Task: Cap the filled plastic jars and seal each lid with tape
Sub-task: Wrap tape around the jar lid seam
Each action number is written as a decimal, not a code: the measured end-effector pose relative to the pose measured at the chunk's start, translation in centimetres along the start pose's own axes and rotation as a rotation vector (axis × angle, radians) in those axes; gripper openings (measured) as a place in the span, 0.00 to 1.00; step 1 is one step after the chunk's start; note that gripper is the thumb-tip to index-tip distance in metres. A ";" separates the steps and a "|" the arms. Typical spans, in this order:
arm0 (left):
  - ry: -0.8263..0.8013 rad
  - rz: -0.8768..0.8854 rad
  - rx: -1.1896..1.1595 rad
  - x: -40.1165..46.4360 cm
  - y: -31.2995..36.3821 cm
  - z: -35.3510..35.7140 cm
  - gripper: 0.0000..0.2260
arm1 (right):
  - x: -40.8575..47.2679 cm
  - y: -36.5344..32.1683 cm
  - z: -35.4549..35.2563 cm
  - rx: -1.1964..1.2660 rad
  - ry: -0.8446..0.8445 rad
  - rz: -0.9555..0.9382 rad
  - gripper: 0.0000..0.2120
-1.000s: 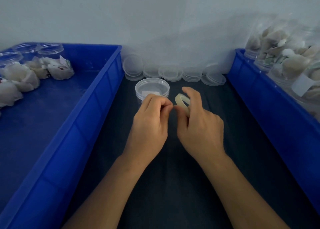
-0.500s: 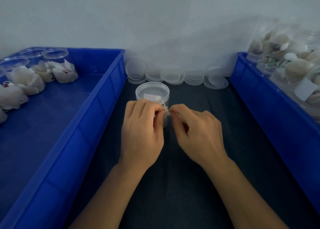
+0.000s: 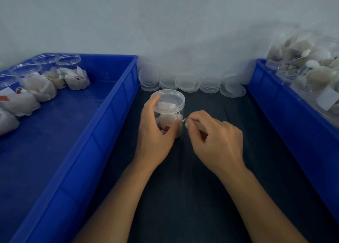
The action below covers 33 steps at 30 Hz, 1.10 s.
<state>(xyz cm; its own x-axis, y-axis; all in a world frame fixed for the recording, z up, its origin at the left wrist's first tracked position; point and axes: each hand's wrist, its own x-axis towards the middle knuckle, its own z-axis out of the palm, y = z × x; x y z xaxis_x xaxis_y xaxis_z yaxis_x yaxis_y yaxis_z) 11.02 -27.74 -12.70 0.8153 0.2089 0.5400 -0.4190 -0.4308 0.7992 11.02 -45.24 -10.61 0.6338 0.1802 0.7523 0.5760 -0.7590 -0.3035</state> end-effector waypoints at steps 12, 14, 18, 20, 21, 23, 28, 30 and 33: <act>0.040 0.157 0.510 -0.3 1.9 0.1 0.41 | 0.2 0.5 -0.3 0.011 0.016 -0.003 0.06; 0.037 0.151 0.514 -0.5 2.0 0.1 0.41 | 0.3 0.4 -0.3 0.012 0.014 0.003 0.07; 0.011 0.140 0.487 -0.6 2.2 0.2 0.40 | 0.2 0.4 -0.4 0.011 0.006 0.016 0.07; 0.003 0.139 0.444 -0.7 2.2 0.1 0.39 | 0.2 0.4 -0.4 0.013 0.000 0.019 0.07; -0.002 0.131 0.410 -0.7 2.3 0.1 0.38 | 0.2 0.3 -0.5 0.013 0.000 0.017 0.07; -0.017 0.113 0.342 -0.7 2.3 0.1 0.37 | 0.2 0.2 -0.5 0.011 0.002 0.024 0.07; -0.029 0.095 0.321 -0.6 2.3 0.1 0.35 | 0.2 0.2 -0.6 -0.001 0.016 0.025 0.07; -0.020 0.092 0.318 -0.6 2.3 0.1 0.34 | 0.2 0.2 -0.6 -0.004 0.036 0.023 0.08; -0.014 0.099 0.321 -0.5 2.2 0.2 0.32 | 0.2 0.1 -0.5 -0.026 0.061 0.021 0.07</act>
<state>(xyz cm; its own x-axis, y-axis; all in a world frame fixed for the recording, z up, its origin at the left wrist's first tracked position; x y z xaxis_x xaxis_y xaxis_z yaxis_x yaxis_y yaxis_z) 9.77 -28.94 -11.21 0.7834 0.1410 0.6053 -0.3508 -0.7036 0.6180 10.94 -45.62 -10.25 0.6124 0.1265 0.7804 0.5492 -0.7782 -0.3048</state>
